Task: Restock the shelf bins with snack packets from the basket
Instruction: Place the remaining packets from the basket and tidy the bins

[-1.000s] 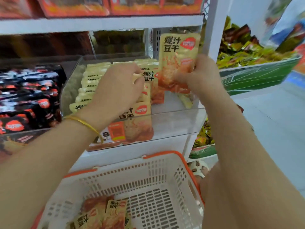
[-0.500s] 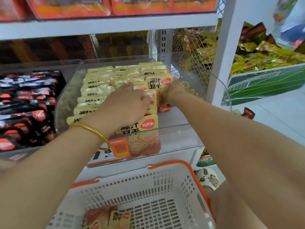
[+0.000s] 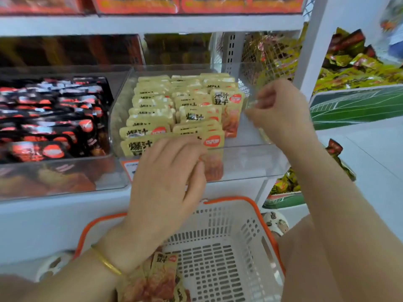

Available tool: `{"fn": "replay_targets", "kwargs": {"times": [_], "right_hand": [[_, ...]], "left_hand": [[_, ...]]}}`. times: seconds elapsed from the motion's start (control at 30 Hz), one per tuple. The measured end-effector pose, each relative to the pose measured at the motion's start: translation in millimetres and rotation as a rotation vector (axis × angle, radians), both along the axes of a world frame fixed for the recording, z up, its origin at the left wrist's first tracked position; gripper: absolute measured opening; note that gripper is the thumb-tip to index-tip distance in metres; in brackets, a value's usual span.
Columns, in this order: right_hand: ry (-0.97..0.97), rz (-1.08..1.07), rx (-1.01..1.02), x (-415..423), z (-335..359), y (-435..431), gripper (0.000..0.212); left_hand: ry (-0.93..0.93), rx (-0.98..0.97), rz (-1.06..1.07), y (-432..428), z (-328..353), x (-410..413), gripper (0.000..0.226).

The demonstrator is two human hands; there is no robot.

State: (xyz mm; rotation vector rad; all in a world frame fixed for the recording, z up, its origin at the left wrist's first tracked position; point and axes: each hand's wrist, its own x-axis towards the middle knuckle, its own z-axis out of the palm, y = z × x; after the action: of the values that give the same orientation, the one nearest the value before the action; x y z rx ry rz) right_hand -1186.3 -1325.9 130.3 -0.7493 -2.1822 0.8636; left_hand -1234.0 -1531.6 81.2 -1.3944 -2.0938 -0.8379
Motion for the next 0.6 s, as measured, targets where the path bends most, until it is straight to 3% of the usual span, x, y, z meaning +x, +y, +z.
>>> {"fn": "replay_targets", "kwargs": {"times": [0.07,0.1,0.2,0.27,0.33,0.43,0.53,0.6], "right_hand": [[0.045,0.178,-0.034,29,-14,-41,0.022],[-0.05,0.27,-0.059,33,-31,-60,0.022],[-0.591,0.52,0.002,9,-113,-103,0.009],[-0.903,0.694,0.06,-8,-180,-125,0.019],[-1.072,0.814,0.003,-14,-242,-145,0.029],[-1.148,0.838,-0.032,-16,-319,-171,0.056],[-1.164,0.815,-0.027,-15,-374,-195,0.098],[-1.181,0.816,-0.014,-12,-402,-208,0.106]], "left_hand": [[-0.053,-0.127,0.029,-25,-38,2,0.029],[-0.081,-0.232,0.067,-37,-61,-1,0.031],[-0.239,-0.632,0.165,-61,-123,-14,0.028],[-0.345,-0.823,0.265,-69,-145,-23,0.027],[-0.398,-0.925,0.332,-73,-158,-31,0.027],[-0.459,-0.981,0.391,-79,-172,-38,0.026],[-0.54,-1.032,0.453,-88,-185,-42,0.021],[-0.588,-1.037,0.482,-94,-193,-44,0.018]]}}
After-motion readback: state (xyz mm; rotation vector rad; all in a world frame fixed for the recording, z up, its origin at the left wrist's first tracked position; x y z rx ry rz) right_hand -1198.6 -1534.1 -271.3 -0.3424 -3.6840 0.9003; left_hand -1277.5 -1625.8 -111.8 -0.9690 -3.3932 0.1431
